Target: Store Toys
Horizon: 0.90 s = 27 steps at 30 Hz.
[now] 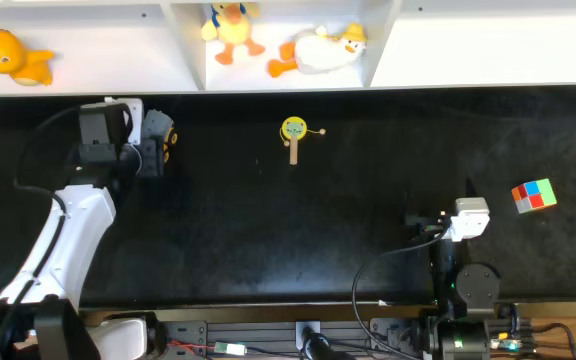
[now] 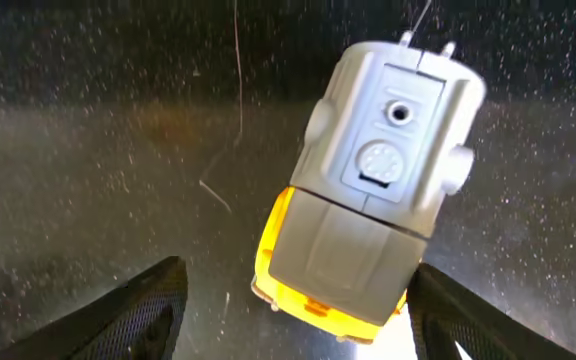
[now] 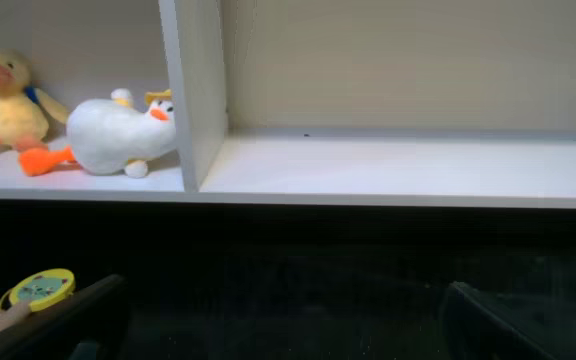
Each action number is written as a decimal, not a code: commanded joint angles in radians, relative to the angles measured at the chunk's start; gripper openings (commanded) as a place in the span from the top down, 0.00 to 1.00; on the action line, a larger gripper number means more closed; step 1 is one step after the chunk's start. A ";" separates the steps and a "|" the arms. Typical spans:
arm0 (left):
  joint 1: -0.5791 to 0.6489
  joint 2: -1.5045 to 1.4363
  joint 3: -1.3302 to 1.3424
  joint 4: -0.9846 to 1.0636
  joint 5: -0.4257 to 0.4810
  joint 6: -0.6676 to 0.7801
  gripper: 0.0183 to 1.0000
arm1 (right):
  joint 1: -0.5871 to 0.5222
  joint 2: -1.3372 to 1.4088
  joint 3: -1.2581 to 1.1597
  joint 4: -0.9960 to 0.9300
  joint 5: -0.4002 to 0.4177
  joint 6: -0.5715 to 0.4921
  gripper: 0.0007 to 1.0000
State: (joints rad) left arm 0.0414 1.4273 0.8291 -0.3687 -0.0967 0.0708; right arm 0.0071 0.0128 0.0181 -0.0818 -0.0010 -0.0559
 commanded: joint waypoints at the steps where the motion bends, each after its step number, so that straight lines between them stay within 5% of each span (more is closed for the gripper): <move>1: 0.005 -0.022 -0.007 0.014 0.042 0.072 0.27 | 0.004 -0.009 -0.013 0.003 -0.006 0.005 0.00; 14: 0.005 0.005 -0.007 0.039 0.082 0.149 0.27 | 0.004 -0.009 -0.013 0.003 -0.006 0.005 0.00; 27: 0.064 0.060 -0.003 0.066 0.142 0.194 0.13 | 0.004 -0.009 -0.013 0.004 -0.006 0.005 0.00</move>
State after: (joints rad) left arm 0.0891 1.4757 0.8291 -0.3069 0.0177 0.2420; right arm 0.0071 0.0128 0.0181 -0.0826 -0.0010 -0.0559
